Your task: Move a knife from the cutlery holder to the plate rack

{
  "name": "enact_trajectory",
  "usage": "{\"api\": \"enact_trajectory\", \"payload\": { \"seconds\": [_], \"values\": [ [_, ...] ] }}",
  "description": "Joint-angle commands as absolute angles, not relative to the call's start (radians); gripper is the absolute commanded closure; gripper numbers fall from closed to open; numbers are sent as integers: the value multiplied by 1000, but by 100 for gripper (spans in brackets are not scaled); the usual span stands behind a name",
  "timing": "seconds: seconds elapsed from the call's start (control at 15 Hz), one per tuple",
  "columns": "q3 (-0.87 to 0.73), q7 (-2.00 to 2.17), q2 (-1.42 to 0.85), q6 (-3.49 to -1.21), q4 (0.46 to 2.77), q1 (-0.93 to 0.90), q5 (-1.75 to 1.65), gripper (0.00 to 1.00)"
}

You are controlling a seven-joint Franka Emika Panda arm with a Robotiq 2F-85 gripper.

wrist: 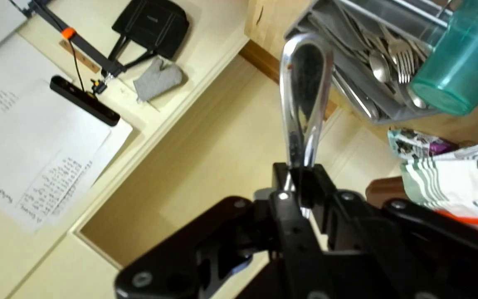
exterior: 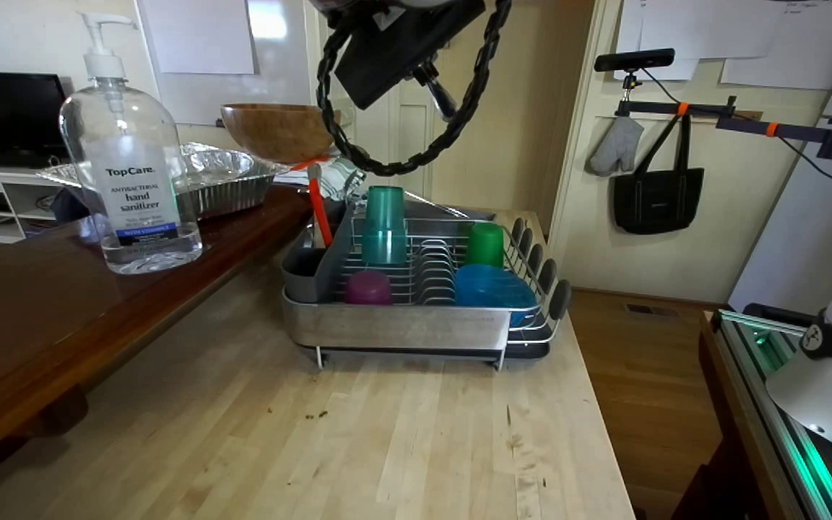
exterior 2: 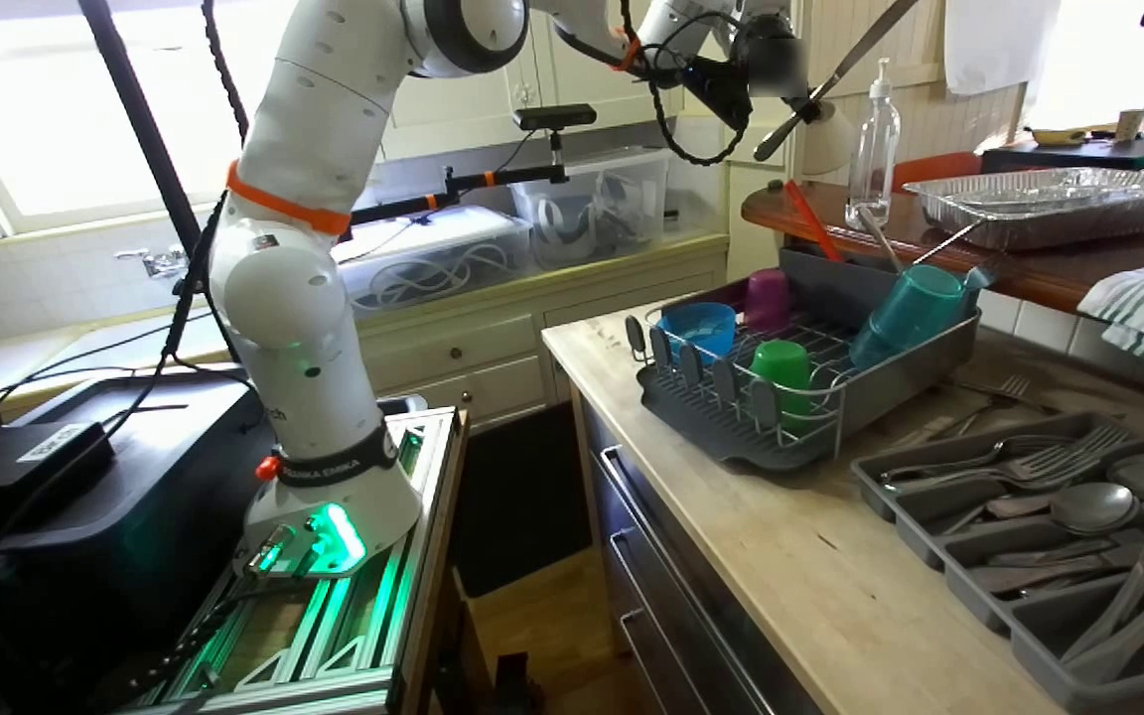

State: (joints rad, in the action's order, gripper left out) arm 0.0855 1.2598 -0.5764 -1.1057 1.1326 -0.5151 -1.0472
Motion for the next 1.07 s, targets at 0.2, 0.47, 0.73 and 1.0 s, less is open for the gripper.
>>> {"api": "enact_trajectory", "payload": {
  "seconds": [0.2,0.47,0.73,1.0],
  "values": [
    [87,1193,-620,-1106,1081,-565,-1154,85],
    [84,1193,-620,-1106,1081,-553,-1154,96],
    [80,1226,-706,-1075,968,-619,-1242,96],
    [67,1264,-771,-1113,896,-693,-1354,96]
  ]
}}
